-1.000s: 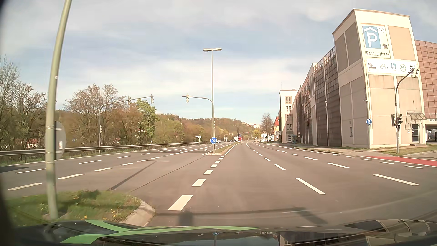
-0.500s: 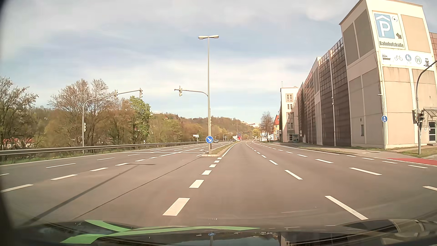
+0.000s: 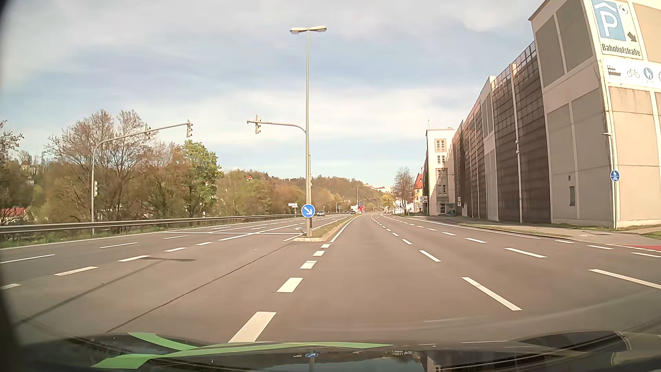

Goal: Follow the waypoints while adhering to traffic rules and regulations

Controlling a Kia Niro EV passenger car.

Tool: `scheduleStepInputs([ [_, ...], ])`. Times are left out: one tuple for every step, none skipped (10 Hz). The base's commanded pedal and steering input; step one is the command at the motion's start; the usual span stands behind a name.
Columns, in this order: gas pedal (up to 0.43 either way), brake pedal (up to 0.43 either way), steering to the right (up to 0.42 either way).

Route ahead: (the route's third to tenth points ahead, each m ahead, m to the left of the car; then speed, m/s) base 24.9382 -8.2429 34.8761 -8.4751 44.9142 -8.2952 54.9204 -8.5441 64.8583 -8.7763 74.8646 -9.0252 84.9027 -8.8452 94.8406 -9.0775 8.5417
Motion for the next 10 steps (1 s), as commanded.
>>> scheduleStepInputs([
  [0.287,0.0,0.001],
  [0.299,0.0,0.001],
  [0.299,0.0,0.001],
  [0.299,0.0,0.001],
  [0.28,0.0,0.001],
  [0.228,0.0,0.001],
  [0.228,0.0,0.001],
  [0.228,0.0,0.001],
  [0.169,0.0,0.001],
  [0.02,0.0,0.001],
])
